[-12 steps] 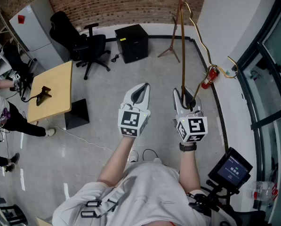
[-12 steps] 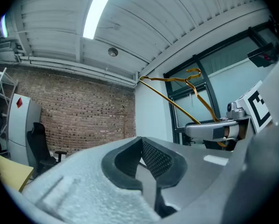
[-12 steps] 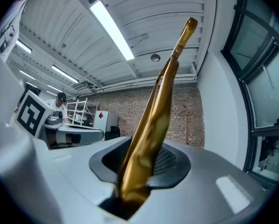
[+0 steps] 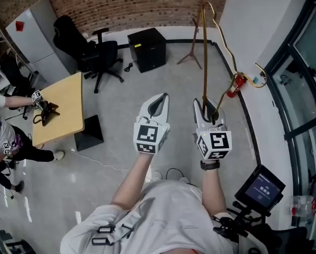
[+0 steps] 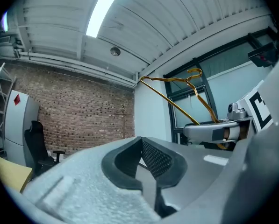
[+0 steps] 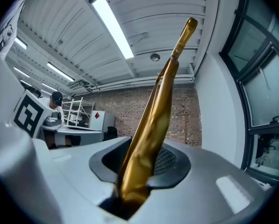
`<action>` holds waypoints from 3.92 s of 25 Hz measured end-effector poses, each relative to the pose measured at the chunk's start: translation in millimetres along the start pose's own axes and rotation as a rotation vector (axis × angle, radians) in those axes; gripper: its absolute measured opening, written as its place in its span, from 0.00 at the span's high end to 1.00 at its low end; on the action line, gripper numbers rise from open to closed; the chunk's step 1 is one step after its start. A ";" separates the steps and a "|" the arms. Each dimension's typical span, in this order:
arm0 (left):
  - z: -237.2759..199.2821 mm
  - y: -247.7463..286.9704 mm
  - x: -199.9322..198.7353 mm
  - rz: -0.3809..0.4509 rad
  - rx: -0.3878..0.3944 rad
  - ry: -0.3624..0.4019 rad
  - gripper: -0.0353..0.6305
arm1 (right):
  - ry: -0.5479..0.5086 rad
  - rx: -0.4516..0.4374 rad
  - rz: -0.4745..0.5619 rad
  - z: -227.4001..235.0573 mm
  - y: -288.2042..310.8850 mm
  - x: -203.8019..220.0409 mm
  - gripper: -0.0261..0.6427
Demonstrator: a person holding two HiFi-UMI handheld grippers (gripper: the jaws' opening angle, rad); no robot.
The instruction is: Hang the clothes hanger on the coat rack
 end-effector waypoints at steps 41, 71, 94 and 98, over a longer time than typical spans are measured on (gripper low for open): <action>19.8 202.4 72.0 -0.043 -0.115 -0.060 0.95 | 0.098 -0.076 -0.045 186.5 120.9 71.7 0.78; -178.6 503.0 117.5 -0.042 -0.056 -0.052 0.95 | 0.101 -0.079 -0.097 276.7 447.3 134.4 0.78; -159.2 861.1 171.2 -0.055 0.007 -0.024 0.95 | 0.086 -0.083 -0.132 591.6 633.7 204.8 0.78; -177.6 895.7 190.8 -0.096 -0.017 -0.021 0.95 | 0.129 -0.104 -0.193 618.1 668.0 232.2 0.78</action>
Point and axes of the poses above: the fingertips, and each gripper's own axes: y forward along the fingers, z to its right, x out of its underside, the point moved 4 cm from there along -y, backward along the fingers, and after that the axes turned 5 degrees about z, right-handed, at the moved point
